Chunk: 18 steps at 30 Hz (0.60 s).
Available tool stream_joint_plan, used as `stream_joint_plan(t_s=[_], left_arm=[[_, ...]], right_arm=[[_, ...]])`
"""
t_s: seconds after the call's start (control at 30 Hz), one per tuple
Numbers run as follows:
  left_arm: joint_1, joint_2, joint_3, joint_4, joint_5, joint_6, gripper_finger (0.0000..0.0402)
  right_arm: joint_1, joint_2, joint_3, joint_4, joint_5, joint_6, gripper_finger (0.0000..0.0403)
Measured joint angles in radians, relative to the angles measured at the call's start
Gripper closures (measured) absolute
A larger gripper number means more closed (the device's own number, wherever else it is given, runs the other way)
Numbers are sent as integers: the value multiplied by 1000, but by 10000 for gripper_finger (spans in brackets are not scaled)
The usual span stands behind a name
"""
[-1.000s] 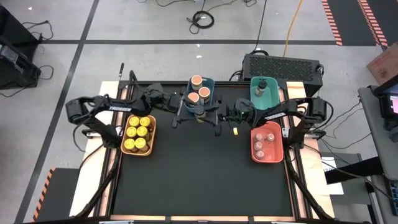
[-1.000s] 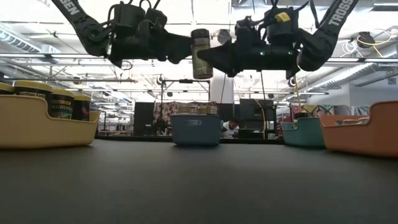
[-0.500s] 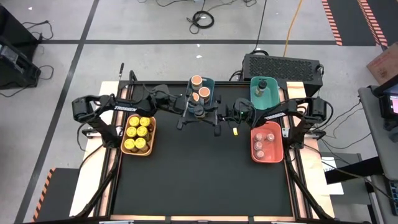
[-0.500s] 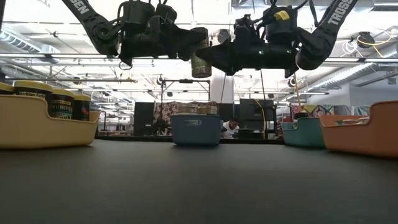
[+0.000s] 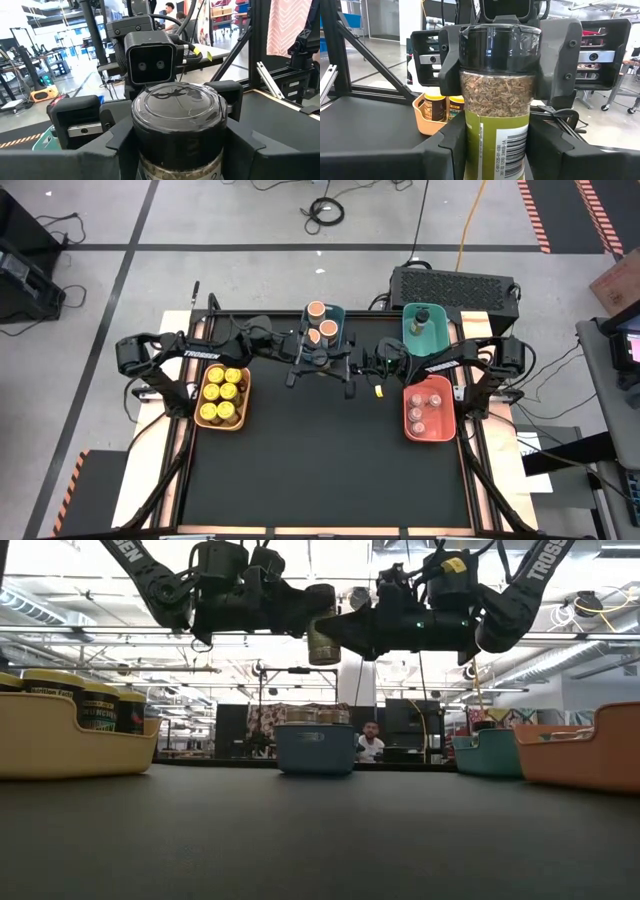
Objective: Sort spices by type
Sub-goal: Put the black seasoning bottle into the light green bin
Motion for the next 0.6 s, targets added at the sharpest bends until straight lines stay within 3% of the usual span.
stream_joint_plan(t_s=[0.2,0.47,0.6], left_arm=[[6,0,0,0,-6,2,198],[31,-8,0,-4,-49,2,193],[47,-8,0,-12,-48,0,192]], right_arm=[[-5,0,0,0,0,10,223],[-25,-5,0,-20,5,66,108],[-35,-66,-1,-119,2,52,67]])
